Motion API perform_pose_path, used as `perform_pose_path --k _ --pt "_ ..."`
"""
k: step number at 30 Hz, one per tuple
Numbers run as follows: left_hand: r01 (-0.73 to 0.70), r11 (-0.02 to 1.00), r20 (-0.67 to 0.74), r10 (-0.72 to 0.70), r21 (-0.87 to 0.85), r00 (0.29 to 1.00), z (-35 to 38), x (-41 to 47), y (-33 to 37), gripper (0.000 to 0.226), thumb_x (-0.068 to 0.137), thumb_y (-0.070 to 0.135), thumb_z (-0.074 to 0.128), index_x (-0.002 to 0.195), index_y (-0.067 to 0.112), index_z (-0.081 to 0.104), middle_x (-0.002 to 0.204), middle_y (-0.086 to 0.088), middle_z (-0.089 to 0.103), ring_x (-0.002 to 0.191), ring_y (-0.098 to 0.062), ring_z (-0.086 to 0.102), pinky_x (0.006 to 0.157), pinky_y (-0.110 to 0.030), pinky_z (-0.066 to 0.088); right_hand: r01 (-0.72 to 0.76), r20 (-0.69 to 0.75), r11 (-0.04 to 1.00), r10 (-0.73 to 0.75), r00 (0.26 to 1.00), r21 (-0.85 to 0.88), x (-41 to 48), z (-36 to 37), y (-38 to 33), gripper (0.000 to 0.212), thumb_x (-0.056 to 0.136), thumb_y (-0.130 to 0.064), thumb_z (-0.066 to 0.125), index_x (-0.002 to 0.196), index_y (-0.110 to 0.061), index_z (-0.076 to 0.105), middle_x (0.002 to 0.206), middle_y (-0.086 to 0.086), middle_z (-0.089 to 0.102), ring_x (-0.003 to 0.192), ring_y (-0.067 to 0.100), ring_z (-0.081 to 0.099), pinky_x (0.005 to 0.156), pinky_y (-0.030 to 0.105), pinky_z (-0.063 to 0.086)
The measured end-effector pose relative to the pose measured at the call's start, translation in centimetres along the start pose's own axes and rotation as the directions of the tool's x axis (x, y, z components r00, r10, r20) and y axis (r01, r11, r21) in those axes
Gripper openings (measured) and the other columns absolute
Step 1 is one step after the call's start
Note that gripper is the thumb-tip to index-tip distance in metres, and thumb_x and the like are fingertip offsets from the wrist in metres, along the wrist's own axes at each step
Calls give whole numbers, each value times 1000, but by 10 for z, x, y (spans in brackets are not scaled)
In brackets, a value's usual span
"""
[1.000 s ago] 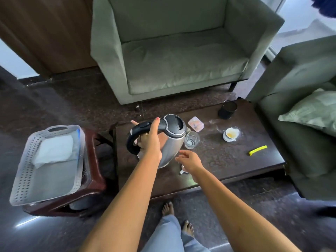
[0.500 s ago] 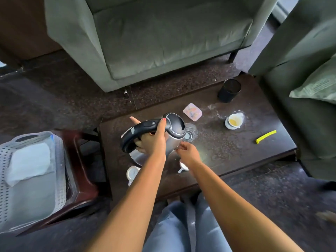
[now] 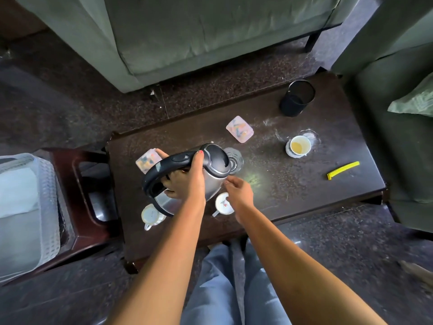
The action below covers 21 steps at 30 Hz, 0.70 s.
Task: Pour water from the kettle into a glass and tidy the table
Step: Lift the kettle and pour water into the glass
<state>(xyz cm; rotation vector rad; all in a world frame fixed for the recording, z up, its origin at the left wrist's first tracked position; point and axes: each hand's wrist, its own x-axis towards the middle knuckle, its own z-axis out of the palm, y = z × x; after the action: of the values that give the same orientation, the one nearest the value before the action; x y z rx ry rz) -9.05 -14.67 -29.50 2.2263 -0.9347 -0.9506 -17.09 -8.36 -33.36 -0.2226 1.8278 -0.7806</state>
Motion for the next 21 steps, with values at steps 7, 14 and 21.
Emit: perform_pose_path --k 7,14,21 --pt "-25 999 -69 27 24 997 16 2 7 97 55 72 52 142 49 15 142 4 47 136 -21 31 106 -55 21 0 54 1000 -1 999 1 9 -9 -2 23 90 -16 51 106 -19 69 99 3 70 90 19 62 88 37 51" --pt "65 998 -66 -63 25 996 23 5 16 94 53 71 54 140 46 28 142 8 44 135 -21 31 107 -56 21 13 80 999 -10 997 -32 16 -13 -7 24 90 -15 50 104 -21 70 90 0 64 77 15 53 65 23 43" --pt "-37 994 -65 44 108 997 20 1 27 100 62 64 51 143 49 -5 148 10 40 139 -22 23 105 -57 18 21 103 997 -13 995 -77 16 -9 -11 23 89 -14 51 99 -21 71 83 0 62 69 14 51 59 22 40"
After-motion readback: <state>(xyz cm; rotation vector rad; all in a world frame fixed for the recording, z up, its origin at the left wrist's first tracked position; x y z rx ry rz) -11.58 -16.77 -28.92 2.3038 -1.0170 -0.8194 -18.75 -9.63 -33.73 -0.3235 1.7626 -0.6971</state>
